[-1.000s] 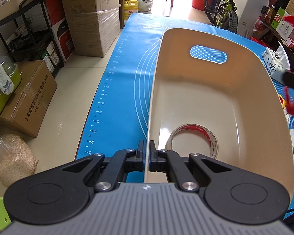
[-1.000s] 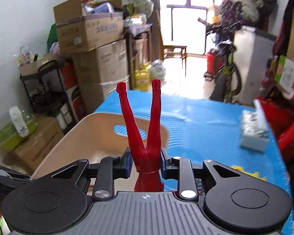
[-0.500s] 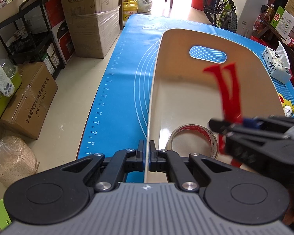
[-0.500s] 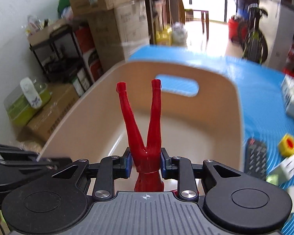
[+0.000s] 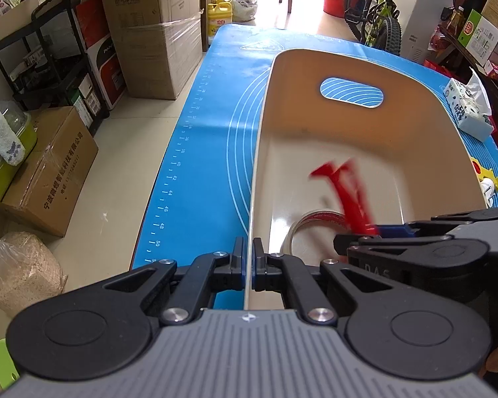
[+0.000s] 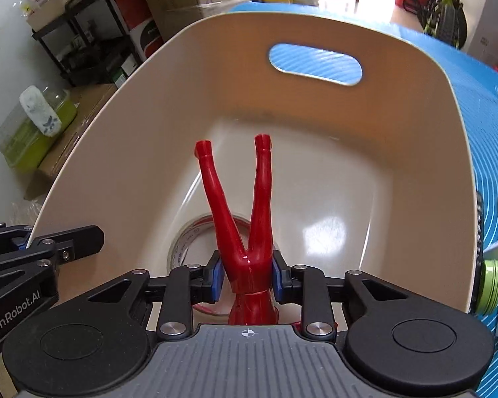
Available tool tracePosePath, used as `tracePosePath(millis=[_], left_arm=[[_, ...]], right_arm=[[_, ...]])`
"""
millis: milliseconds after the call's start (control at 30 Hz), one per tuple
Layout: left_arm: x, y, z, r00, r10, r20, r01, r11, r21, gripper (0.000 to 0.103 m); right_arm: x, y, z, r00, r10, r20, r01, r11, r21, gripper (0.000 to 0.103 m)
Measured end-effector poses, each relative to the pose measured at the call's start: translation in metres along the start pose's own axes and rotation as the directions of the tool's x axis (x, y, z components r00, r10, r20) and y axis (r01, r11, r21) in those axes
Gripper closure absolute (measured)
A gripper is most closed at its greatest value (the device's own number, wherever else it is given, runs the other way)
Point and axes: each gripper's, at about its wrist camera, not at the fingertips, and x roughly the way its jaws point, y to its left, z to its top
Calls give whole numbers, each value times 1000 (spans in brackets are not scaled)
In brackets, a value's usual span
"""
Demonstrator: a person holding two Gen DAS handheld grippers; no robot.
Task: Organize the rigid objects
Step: 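Carry the red clamp with the right tool into the basket and release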
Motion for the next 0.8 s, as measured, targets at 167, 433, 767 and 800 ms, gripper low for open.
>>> tracePosePath(millis=[167, 433, 767, 800], left_arm=[[0, 0, 0, 1000, 4, -2, -4, 1000, 0, 99], [0, 0, 1, 1000, 6, -2, -6, 1000, -1, 99], [1, 0, 1, 1000, 8, -2, -8, 1000, 0, 98], [1, 0, 1, 1000, 9, -2, -9, 1000, 1, 98]], right_arm=[[-10, -8, -3, 998, 15, 61, -17, 1000, 25, 40], [-66, -24, -9, 978, 29, 205, -30, 1000, -2, 30], [-141, -93, -29, 913, -118, 391, 102, 993, 61, 8], [-145, -101, -32, 903, -148, 403, 135, 989, 62, 3]])
